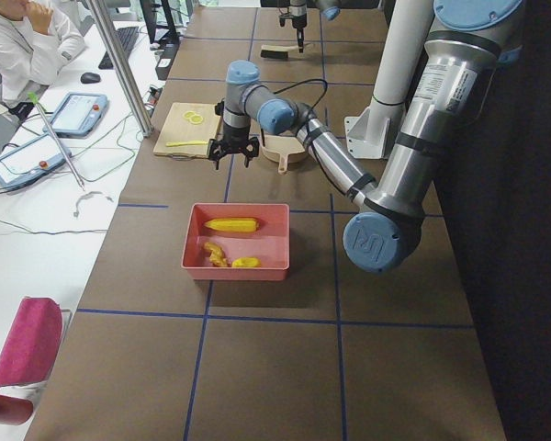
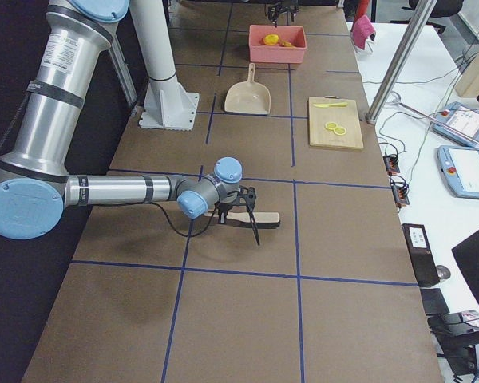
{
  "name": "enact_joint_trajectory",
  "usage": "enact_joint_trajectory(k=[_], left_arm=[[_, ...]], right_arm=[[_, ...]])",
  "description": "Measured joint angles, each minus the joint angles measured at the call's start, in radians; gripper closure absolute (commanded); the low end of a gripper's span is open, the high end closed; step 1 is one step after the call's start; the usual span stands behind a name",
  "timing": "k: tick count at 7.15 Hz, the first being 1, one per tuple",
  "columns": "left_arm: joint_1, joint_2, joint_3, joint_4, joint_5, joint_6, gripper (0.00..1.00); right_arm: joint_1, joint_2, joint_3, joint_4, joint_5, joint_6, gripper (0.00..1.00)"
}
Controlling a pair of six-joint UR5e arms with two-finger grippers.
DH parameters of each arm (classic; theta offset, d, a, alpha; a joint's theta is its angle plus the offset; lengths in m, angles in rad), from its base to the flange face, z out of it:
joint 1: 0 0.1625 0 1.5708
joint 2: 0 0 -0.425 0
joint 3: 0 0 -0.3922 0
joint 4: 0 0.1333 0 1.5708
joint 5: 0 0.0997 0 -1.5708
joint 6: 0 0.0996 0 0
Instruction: Sweep and dump trash into bin
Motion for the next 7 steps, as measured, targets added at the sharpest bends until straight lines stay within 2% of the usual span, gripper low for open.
enact_joint_trajectory(k=[3, 4, 6, 7], left_arm=[[-0.009, 0.001, 0.003, 0.001, -0.001, 0.000, 0.01], [-0.039, 0.006, 0.011, 0.005, -0.010, -0.002, 0.01], [-0.198, 0.059, 0.077, 0.019, -0.116, -0.011, 0.01], [-0.299, 0.074, 0.156, 0.020, -0.183, -0.011, 0.01]], right_arm=[[0.009, 0.002, 0.012, 0.007, -0.001, 0.007, 0.00], [0.067, -0.003, 0.059, 0.003, 0.005, 0.005, 0.00], [0.297, 0.001, 0.116, -0.051, 0.109, -0.067, 0.00], [0.396, 0.023, 0.119, -0.161, 0.142, -0.194, 0.00]])
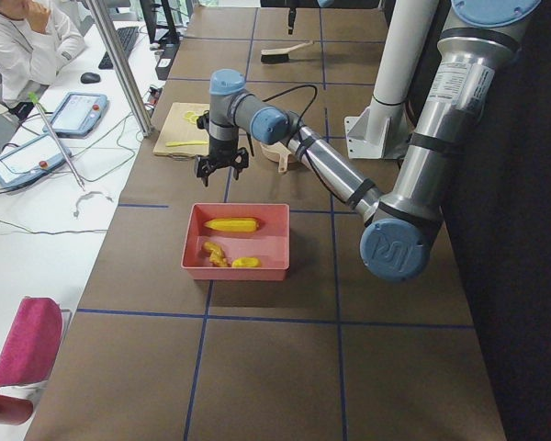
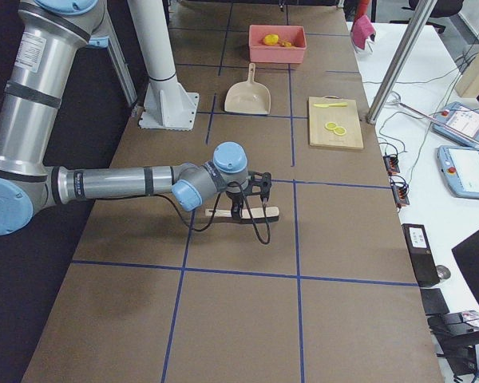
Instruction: Sweep and dump trash into bin
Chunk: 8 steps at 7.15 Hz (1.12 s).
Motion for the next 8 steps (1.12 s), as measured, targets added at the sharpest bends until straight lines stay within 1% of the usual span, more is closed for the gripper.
enact_joint_trajectory(k=[1, 2, 3, 4, 5, 6, 8], left_arm=[[-0.088, 0.004, 0.095, -0.003, -0.056, 0.000, 0.01], [-0.156, 0.001, 0.188, -0.006, -0.095, -0.006, 0.01], [-0.205, -0.004, 0.262, -0.008, -0.114, -0.032, 0.00], [-0.236, -0.001, 0.303, -0.006, -0.134, -0.086, 0.00], [-0.249, 0.028, 0.314, -0.012, -0.163, -0.156, 0.00], [-0.252, 0.067, 0.308, -0.036, -0.180, -0.225, 0.00], [-0.251, 0.083, 0.267, -0.060, -0.183, -0.380, 0.00]], right_arm=[[0.087, 0.048, 0.001, -0.177, 0.010, -0.168, 0.00], [0.155, 0.114, 0.000, -0.368, -0.004, -0.326, 0.00], [0.200, 0.190, -0.008, -0.541, -0.053, -0.461, 0.00], [0.234, 0.264, -0.028, -0.674, -0.101, -0.562, 0.00], [0.259, 0.317, -0.050, -0.751, -0.122, -0.619, 0.00], [0.270, 0.345, -0.069, -0.783, -0.131, -0.641, 0.00], [0.275, 0.370, -0.123, -0.790, -0.135, -0.644, 0.00]])
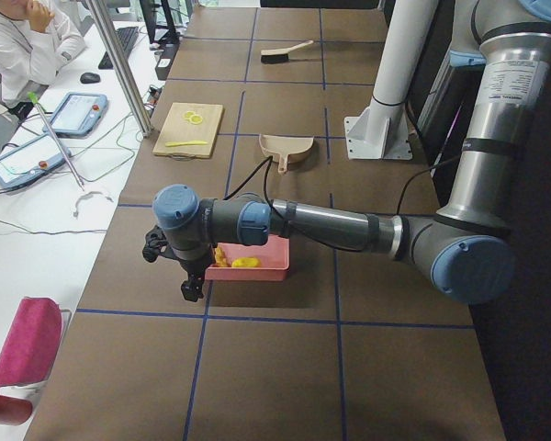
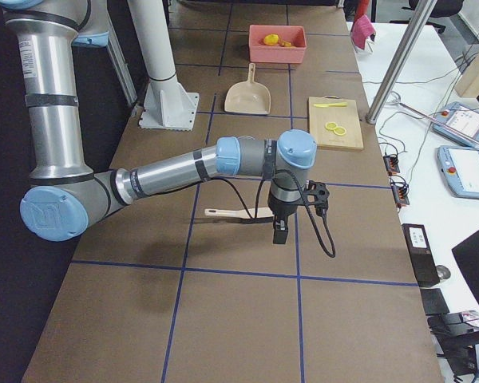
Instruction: Sweep and dump trash into bin
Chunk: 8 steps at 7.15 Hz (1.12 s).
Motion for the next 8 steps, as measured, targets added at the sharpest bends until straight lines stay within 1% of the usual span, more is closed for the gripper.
enact_joint_trajectory(k=[2, 3, 5, 8], left_arm=[[0.001, 0.026, -0.054, -0.013, 0.001, -0.052, 0.00], [0.001, 0.043, -0.078, -0.017, 0.021, -0.057, 0.00], [0.002, 0.065, -0.095, -0.042, 0.089, -0.058, 0.00], [0.001, 0.074, -0.109, -0.044, 0.104, -0.058, 0.00]], right_arm=[[0.000, 0.009, -0.026, 0.003, 0.000, 0.004, 0.00], [0.000, 0.010, -0.034, 0.005, 0.000, 0.005, 0.00], [0.000, 0.004, -0.032, 0.027, 0.006, 0.004, 0.00], [0.001, 0.000, -0.026, 0.036, 0.026, 0.004, 0.00]])
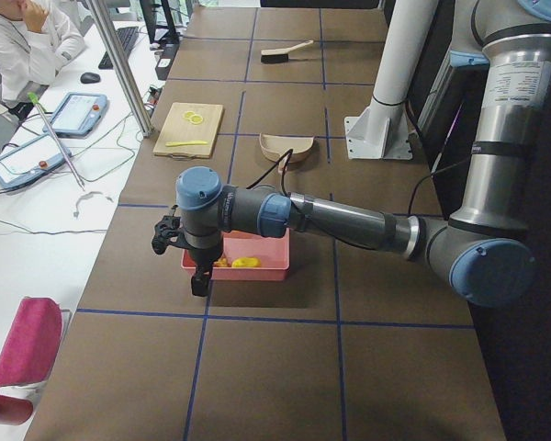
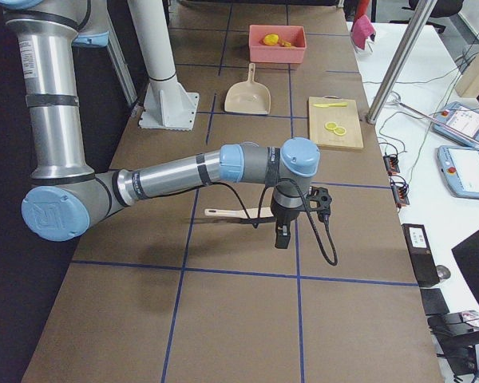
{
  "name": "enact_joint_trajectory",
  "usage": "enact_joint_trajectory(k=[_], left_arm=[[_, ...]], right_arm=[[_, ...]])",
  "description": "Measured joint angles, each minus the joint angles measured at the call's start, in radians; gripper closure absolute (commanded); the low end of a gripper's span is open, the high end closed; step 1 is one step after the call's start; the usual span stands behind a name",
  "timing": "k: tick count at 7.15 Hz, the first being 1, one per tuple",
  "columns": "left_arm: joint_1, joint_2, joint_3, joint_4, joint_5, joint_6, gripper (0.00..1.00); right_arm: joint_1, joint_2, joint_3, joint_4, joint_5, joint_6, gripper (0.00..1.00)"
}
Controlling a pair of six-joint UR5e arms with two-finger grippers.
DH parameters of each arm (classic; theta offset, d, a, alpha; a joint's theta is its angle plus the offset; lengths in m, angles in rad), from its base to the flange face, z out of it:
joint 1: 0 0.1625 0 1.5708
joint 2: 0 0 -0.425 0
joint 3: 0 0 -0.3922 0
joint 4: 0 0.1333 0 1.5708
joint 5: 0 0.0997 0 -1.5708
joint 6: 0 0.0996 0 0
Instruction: Sweep and dump trash into bin
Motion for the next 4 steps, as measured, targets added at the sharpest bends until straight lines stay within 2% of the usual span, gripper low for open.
enact_joint_trajectory(k=[4], left_arm=[[0.001, 0.008, -0.024, -0.001, -0.005, 0.003, 0.00]], right_arm=[[0.000, 0.004, 0.009, 0.000, 0.015, 0.001, 0.00]])
